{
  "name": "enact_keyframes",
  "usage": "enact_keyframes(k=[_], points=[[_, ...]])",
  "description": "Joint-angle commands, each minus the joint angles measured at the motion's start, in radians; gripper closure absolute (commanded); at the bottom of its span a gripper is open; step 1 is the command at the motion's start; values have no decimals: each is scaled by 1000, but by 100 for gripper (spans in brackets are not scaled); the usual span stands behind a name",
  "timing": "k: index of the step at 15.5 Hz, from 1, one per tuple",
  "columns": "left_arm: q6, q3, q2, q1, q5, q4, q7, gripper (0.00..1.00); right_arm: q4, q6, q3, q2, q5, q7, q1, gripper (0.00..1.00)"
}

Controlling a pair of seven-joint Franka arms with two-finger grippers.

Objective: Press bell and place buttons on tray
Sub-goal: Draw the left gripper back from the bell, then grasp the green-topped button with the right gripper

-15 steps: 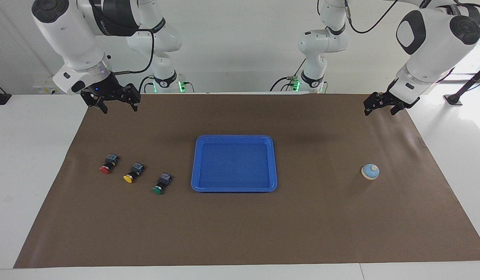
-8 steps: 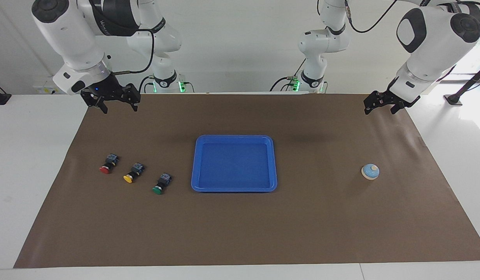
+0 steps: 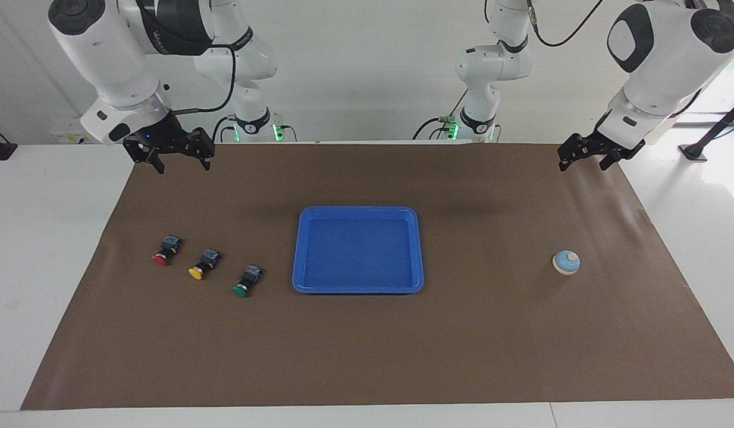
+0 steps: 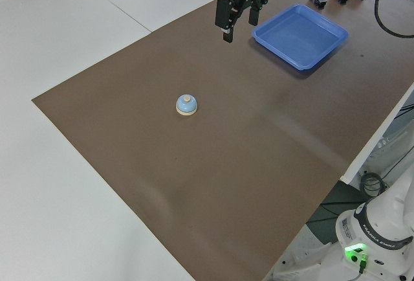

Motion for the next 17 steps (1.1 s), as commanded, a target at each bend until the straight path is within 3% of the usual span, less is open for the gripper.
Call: enact_keyframes(k=[1, 5, 9, 13, 17], points=[[-16, 10, -8, 1, -8, 3, -11, 0, -7, -14, 9, -13, 15, 10, -13, 0], [-16, 13, -10, 3, -8, 3, -11, 0, -27, 4, 9, -19, 17, 4, -10, 0], [-16, 13, -8, 0, -8, 3, -11, 0, -157, 210, 12, -36, 17, 110, 3, 0], [-16, 13, -8, 1, -8, 3, -11, 0, -165, 358, 16, 106, 15, 240, 16, 0], [-16, 13, -8, 1, -8, 3, -11, 0, -185, 550, 15, 233, 7, 416, 92, 0]])
